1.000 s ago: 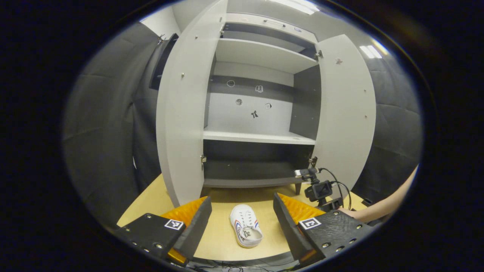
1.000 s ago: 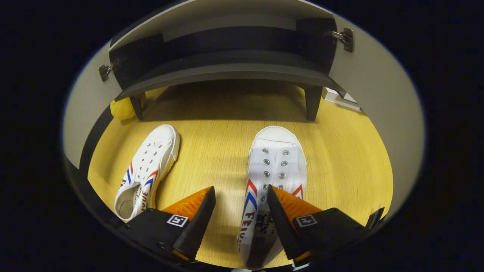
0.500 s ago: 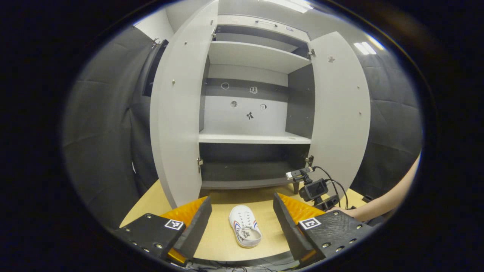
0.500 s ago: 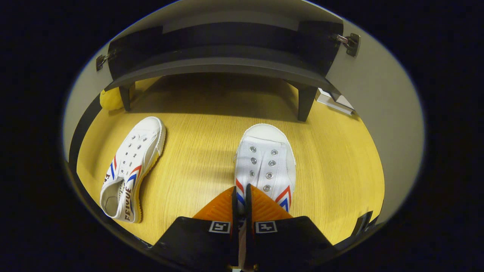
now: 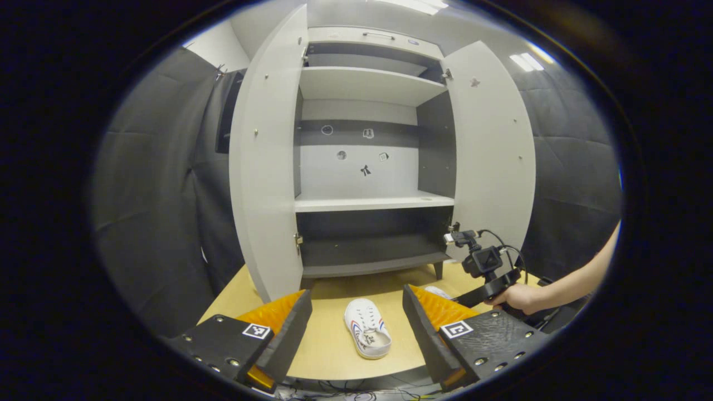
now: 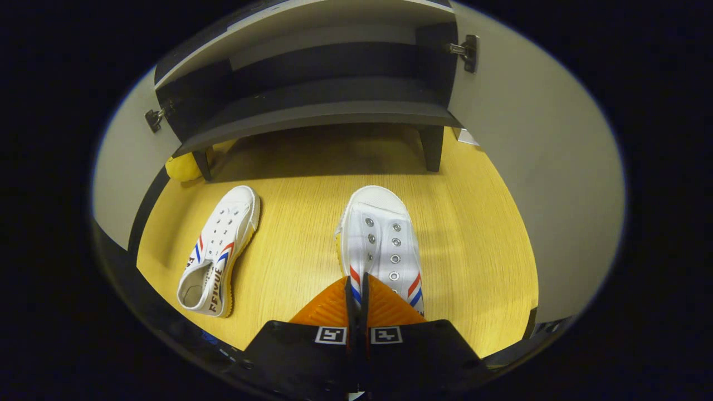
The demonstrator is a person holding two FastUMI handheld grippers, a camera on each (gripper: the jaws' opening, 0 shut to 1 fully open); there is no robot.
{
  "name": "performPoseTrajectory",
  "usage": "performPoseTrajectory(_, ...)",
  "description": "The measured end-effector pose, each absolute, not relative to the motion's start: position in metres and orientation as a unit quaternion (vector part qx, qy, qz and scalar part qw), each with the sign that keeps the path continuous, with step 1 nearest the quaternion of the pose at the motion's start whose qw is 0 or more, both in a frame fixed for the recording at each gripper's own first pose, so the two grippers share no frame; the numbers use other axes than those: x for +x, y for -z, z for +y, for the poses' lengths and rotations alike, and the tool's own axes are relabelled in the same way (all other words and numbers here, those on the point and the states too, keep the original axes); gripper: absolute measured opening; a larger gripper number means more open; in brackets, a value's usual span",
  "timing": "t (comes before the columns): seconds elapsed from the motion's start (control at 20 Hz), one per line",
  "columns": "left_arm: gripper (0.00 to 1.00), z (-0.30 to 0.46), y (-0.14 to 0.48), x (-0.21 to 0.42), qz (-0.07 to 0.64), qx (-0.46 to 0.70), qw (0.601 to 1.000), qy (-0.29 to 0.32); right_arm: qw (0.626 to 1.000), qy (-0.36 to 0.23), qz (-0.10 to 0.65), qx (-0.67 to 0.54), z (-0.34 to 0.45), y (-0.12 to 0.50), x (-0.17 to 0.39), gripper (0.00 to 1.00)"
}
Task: Grab one shoe with the right hand and put it into the shoe cabinet, grab the other shoe with the left hand and put it into the shoe cabinet; then close the right door with the right hand and the left door with the left hand.
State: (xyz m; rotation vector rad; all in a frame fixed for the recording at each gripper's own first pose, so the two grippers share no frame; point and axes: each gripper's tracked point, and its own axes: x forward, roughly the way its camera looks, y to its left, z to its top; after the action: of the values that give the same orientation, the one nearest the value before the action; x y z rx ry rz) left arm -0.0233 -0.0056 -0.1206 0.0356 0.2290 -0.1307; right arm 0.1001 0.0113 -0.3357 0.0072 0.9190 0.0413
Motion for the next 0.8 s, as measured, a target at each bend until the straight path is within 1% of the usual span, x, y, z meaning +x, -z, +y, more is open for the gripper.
performPoseTrajectory(0.3,0.94,-0.016,0.113,-0.027,0.104,0.015,0.992,0.076,0.924,-0.041,0.380,-0.016,0.018,0.289,0.078,0.02)
performPoseTrajectory(0.5,0.94,-0.021,0.109,-0.031,0.097,0.020,0.992,0.080,0.943,-0.065,0.325,0.005,0.031,0.244,0.061,0.02)
performPoseTrajectory(0.6,0.94,-0.024,0.104,-0.035,0.092,0.021,0.992,0.081,0.952,-0.073,0.297,-0.004,0.034,0.220,0.048,0.02)
performPoseTrajectory(0.8,0.94,-0.022,0.101,-0.047,0.087,0.026,0.992,0.082,0.962,-0.092,0.257,-0.005,0.043,0.172,0.029,0.02)
